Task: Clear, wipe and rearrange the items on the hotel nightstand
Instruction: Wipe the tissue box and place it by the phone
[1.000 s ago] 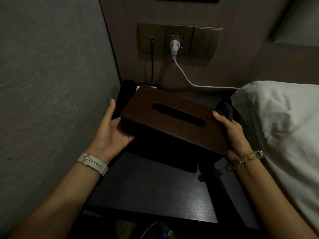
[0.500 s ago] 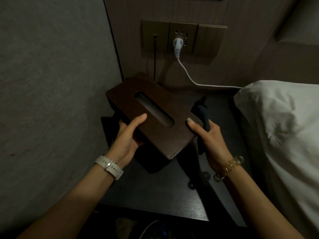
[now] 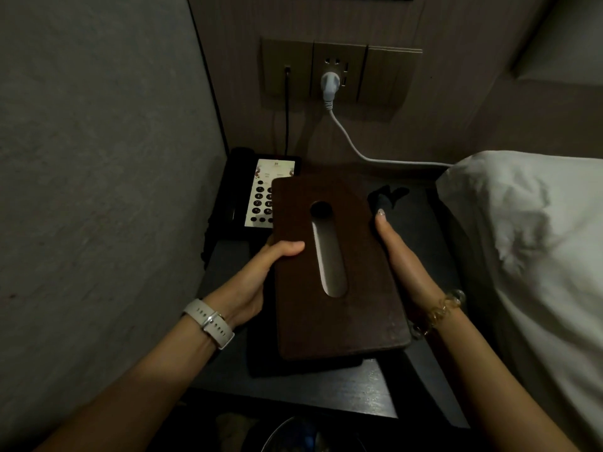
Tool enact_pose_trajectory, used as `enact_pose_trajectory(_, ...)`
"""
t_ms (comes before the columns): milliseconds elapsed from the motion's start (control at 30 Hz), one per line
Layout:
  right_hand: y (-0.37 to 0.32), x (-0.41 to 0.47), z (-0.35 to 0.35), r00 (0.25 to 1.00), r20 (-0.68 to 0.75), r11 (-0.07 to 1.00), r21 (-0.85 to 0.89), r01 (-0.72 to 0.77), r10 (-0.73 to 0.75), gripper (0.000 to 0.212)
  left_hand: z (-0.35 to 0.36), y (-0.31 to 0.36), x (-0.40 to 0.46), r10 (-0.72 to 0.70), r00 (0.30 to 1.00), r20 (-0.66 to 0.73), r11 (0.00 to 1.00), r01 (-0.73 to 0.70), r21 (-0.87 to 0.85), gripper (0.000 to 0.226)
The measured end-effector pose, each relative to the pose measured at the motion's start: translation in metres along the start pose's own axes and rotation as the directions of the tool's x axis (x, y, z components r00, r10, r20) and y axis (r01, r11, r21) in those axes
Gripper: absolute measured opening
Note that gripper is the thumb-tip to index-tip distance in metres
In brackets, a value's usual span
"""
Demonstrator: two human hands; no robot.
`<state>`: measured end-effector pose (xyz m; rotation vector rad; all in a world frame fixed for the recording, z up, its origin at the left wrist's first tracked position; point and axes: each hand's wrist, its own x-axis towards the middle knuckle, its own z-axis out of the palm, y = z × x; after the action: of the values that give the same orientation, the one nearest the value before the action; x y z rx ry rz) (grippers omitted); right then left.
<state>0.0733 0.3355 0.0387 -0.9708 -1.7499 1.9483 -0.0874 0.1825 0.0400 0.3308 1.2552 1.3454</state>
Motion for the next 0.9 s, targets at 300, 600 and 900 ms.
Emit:
enact_pose_trajectory(300, -0.006, 0.006, -0.017, 0.999, -0.042, 0.99, 0.136, 0.021, -0.016, 0.054, 0.006, -0.001, -0.003, -0.092, 0.977, 0.192, 0.994, 0.079, 0.073, 0.066)
enact_pose_trajectory(600, -0.006, 0.007, -0.025, 0.994, -0.077, 0.987, 0.147, -0.061, 0.073, 0.051, 0.004, 0.003, -0.006, -0.118, 0.975, 0.186, 0.985, 0.091, 0.149, 0.044)
enact_pose_trajectory(900, -0.008, 0.006, -0.017, 0.858, -0.506, 0.909, 0.392, 0.139, 0.087, 0.037, -0.011, 0.01, -0.008, 0.053, 0.997, 0.056, 0.998, -0.054, 0.02, 0.032)
